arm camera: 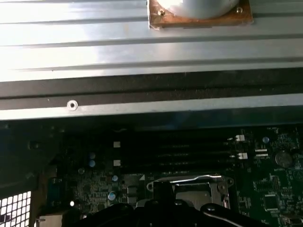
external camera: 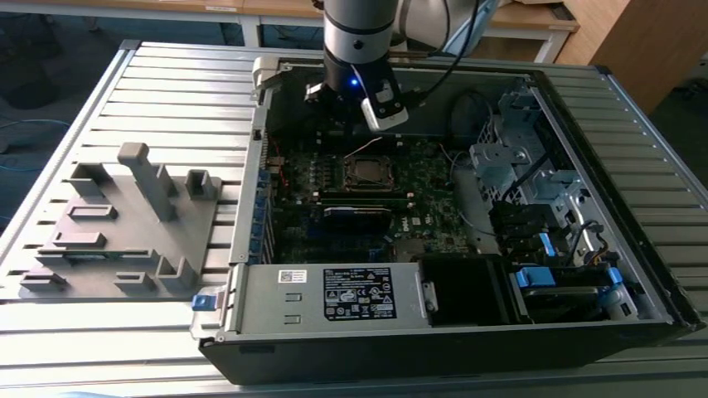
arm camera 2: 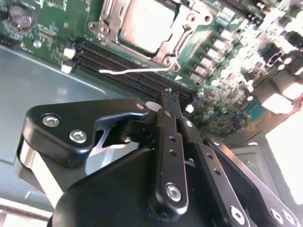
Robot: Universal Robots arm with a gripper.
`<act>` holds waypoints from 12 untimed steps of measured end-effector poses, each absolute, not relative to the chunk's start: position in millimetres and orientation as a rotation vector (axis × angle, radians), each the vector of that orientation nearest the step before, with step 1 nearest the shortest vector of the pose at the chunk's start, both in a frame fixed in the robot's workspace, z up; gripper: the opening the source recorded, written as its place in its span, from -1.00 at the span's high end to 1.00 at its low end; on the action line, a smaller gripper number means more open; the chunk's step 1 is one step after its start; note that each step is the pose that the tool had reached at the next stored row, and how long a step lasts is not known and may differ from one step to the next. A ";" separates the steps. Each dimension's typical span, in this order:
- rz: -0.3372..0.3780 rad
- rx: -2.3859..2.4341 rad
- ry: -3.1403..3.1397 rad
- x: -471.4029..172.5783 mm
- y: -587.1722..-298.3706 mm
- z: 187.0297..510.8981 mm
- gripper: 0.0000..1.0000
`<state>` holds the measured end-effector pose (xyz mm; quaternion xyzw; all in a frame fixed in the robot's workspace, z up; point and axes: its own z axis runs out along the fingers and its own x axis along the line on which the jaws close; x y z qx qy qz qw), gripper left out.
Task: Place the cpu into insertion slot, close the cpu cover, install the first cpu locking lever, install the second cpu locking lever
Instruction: 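Install the first cpu locking lever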
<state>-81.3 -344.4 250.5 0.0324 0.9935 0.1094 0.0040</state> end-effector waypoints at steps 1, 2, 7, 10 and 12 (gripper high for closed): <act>0.341 0.101 3.113 -81.3 -344.2 249.9 0.79; 0.341 0.101 3.113 -81.1 -344.0 249.3 0.79; 0.341 0.102 3.113 -73.0 -343.4 246.7 0.79; 0.341 0.102 3.113 -68.3 -343.4 244.9 0.79; 0.341 0.102 3.113 -65.7 -343.4 243.7 0.79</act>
